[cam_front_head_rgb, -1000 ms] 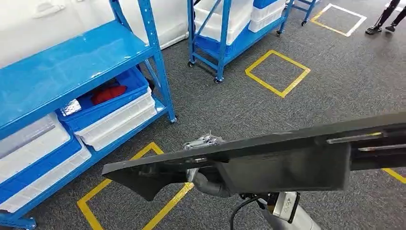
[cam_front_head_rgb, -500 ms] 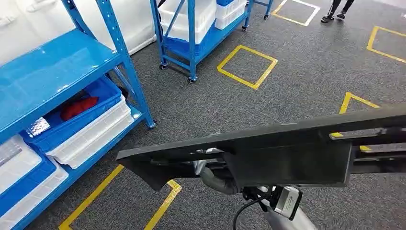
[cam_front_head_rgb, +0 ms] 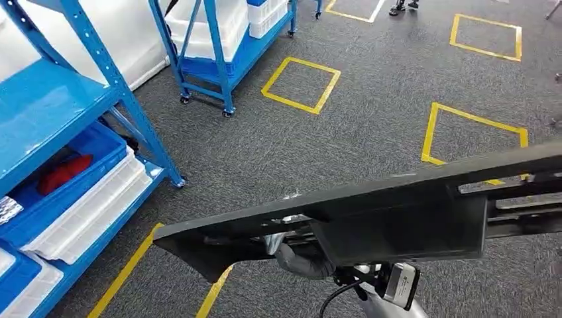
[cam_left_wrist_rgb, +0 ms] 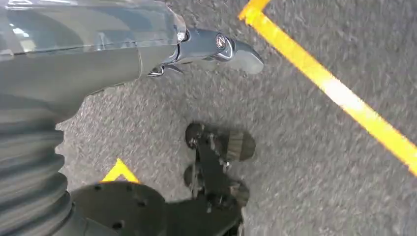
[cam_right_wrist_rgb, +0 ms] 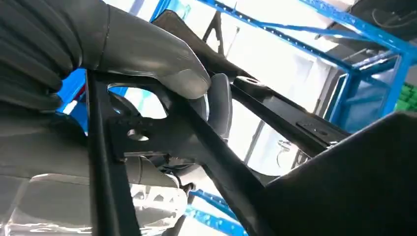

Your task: Take the parts from the cabinet and place them on the table.

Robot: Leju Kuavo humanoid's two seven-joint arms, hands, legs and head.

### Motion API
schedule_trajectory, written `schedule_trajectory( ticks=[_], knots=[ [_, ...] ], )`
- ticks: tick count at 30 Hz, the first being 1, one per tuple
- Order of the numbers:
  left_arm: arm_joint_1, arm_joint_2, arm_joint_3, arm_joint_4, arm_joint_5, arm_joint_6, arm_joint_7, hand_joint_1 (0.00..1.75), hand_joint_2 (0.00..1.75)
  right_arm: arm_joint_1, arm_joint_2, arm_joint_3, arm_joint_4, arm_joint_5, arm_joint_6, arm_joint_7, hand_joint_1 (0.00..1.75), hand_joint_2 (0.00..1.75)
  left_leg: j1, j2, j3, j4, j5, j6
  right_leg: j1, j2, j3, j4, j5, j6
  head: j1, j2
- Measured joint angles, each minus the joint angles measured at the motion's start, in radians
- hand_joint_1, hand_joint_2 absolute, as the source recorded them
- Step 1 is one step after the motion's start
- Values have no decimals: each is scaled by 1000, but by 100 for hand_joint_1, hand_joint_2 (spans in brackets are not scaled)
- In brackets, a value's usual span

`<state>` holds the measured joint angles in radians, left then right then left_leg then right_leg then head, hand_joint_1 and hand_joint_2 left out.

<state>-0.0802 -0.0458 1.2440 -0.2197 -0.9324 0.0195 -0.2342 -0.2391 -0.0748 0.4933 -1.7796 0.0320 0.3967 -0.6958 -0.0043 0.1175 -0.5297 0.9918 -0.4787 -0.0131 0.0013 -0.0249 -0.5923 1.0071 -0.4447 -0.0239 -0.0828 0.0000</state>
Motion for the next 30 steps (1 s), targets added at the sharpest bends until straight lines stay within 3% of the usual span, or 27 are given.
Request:
schedule_trajectory(
  ticks=[1,2,3,5,6,7,9,10,11,15,16,17,18,20,21,22,23,24,25,26,27,30],
  knots=[
    [-1,0,0,0,1,0,-1,0,175,-2,2,0,-1,-1,0,0,175,175,10,-41,-5,20,-17,-6,-5,6,4,-6,4,-5,0,0],
    [-1,-1,1,0,0,-2,-1,0,175,-8,4,0,-2,-3,-2,-1,175,175,11,-79,-27,70,-53,-9,-7,14,3,-6,5,-9,0,0],
    [0,-1,1,0,0,-3,-1,0,175,-12,7,0,-2,-5,-2,-2,175,175,12,-98,-64,153,-98,-13,-7,24,2,-6,5,-12,0,0],
    [5,-1,3,0,-4,-3,-1,0,175,-12,10,0,-2,-10,-6,0,175,175,14,-108,-141,315,-158,-18,-6,49,1,-5,6,-13,0,0],
    [7,-1,3,0,-7,-4,-1,0,175,-12,10,1,-2,-11,-7,0,175,175,15,-108,-155,336,-153,-19,-7,61,1,-3,6,-13,0,0],
    [7,-1,3,0,-7,-4,-1,0,175,-12,10,1,-2,-13,-7,1,175,175,17,-108,-145,308,-124,-20,-7,73,2,-2,6,-12,0,0],
    [5,-1,4,0,-2,-3,-5,0,175,-20,13,5,-2,-16,-5,2,175,175,24,-117,-75,148,-26,-22,-10,99,3,5,3,-8,0,0],
    [5,-1,5,0,1,-3,-7,0,175,-25,16,7,-2,-16,-3,2,175,175,31,-152,-37,60,14,-25,-10,111,0,12,-1,-1,0,0],
    [5,-1,5,0,1,-3,-7,0,175,-32,19,10,-2,-16,-3,2,175,175,30,-190,-25,33,-3,-22,-5,122,-7,21,-3,6,0,0],
    [2,-1,5,0,4,-5,-18,0,175,-37,23,12,-2,-24,-6,8,175,175,26,-160,-24,27,2,8,-12,156,-20,18,8,33,0,0],
    [0,-3,5,0,5,-7,-23,0,175,-39,23,12,-3,-28,-7,12,175,175,30,-145,-22,19,8,17,-17,141,-23,29,-1,34,0,0],
    [-1,-3,5,0,7,-8,-27,0,175,-45,23,12,-4,-33,-8,15,175,175,26,-135,-21,16,9,27,-10,80,-45,74,-35,35,0,0],
    [1,-3,6,0,7,-10,-30,0,175,-50,23,12,-5,-35,-8,18,175,175,23,-125,-22,16,9,31,-10,57,-75,134,-68,37,0,0],
    [5,-3,6,0,6,-10,-31,0,175,-50,23,12,-4,-40,-8,19,175,175,16,-99,-23,16,7,35,-13,36,-153,296,-134,40,0,0],
    [6,-3,6,0,4,-10,-31,0,175,-49,23,12,-4,-42,-8,19,175,175,13,-86,-23,16,7,35,-14,34,-172,336,-140,40,0,0],
    [5,-3,6,0,3,-9,-31,0,175,-49,23,12,-4,-42,-10,20,175,175,10,-74,-23,16,6,36,-14,32,-167,325,-123,39,0,0],
    [4,-3,6,0,2,-7,-31,0,175,-49,23,12,-5,-42,-11,20,175,175,8,-62,-21,16,4,36,-14,28,-138,269,-88,35,0,0],
    [3,-3,6,0,0,-6,-29,0,175,-49,23,12,-6,-42,-15,20,175,175,6,-52,-18,16,2,36,-12,18,-89,178,-44,29,0,0],
    [3,-3,6,0,-1,-5,-29,0,175,-49,23,12,-9,-42,-19,20,175,175,5,-43,-14,16,0,34,-7,-9,-34,80,-6,20,0,0],
    [3,-3,6,0,-2,-5,-29,0,175,-49,23,11,-12,-42,-19,20,175,175,2,-35,-12,16,-3,30,6,-58,-6,25,-17,12,0,0],
    [3,-3,6,0,-5,-4,-29,0,175,-48,23,11,-16,-42,-19,20,175,175,-3,-27,-13,20,-7,25,12,-53,-7,18,-12,8,0,0],
    [2,-2,6,0,-8,-4,-29,0,175,-42,23,9,-23,-43,-21,20,175,175,-2,6,-4,13,-10,12,15,-13,-12,15,-9,0,0,0]
  ],
)
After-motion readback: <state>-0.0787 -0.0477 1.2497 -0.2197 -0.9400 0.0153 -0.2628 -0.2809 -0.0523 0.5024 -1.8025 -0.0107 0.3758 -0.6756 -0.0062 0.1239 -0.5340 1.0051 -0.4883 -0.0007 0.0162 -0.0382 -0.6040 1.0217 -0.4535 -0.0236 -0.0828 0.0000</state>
